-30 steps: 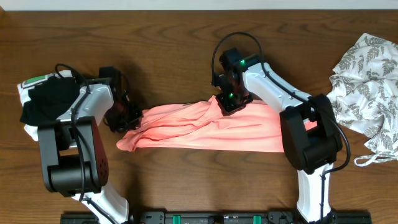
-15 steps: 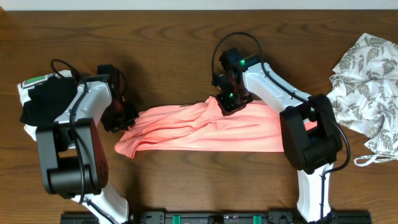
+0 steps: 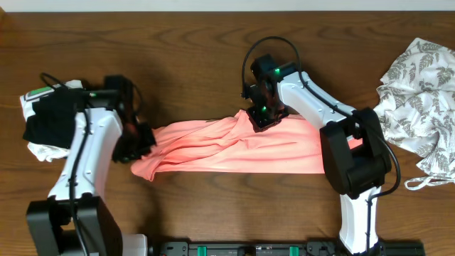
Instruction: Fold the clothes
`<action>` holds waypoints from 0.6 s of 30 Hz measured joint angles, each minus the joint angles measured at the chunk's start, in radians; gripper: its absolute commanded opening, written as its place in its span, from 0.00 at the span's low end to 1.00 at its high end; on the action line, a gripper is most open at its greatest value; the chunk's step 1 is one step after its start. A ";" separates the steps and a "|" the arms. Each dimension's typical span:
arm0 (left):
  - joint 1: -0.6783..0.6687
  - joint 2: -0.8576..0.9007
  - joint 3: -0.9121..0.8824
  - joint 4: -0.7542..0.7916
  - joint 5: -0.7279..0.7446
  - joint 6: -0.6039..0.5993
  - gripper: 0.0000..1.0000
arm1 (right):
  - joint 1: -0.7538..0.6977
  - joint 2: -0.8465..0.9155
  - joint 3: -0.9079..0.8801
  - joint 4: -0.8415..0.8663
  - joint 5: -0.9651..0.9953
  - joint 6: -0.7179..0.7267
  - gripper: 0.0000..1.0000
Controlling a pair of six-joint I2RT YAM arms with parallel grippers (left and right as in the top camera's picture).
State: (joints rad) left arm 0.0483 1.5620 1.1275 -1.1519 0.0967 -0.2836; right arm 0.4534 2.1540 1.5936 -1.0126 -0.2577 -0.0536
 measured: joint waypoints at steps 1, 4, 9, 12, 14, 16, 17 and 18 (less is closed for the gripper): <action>-0.015 0.001 -0.037 0.009 0.000 0.000 0.17 | 0.000 0.000 0.000 0.000 0.000 0.000 0.19; -0.045 0.002 -0.143 0.051 -0.012 -0.005 0.17 | -0.001 0.000 0.000 0.000 0.000 0.000 0.19; -0.052 0.002 -0.278 0.108 -0.047 -0.016 0.17 | -0.001 0.000 0.000 0.001 0.000 0.000 0.19; -0.052 0.003 -0.299 0.136 -0.061 -0.027 0.17 | -0.006 0.000 0.000 0.000 0.000 0.000 0.19; -0.052 0.003 -0.299 0.157 -0.067 -0.031 0.21 | -0.008 0.000 0.000 0.000 0.001 0.000 0.19; -0.052 0.003 -0.299 0.178 -0.073 -0.035 0.22 | -0.008 0.000 0.000 0.000 0.001 0.000 0.19; -0.052 0.003 -0.299 0.185 -0.074 -0.034 0.22 | -0.008 0.000 0.000 0.000 0.001 0.000 0.19; -0.052 0.003 -0.299 0.193 -0.075 -0.034 0.22 | -0.008 0.000 0.000 0.000 0.000 0.000 0.19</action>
State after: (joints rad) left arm -0.0040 1.5646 0.8280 -0.9585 0.0216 -0.3180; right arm 0.4458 2.1544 1.5936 -1.0122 -0.2573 -0.0536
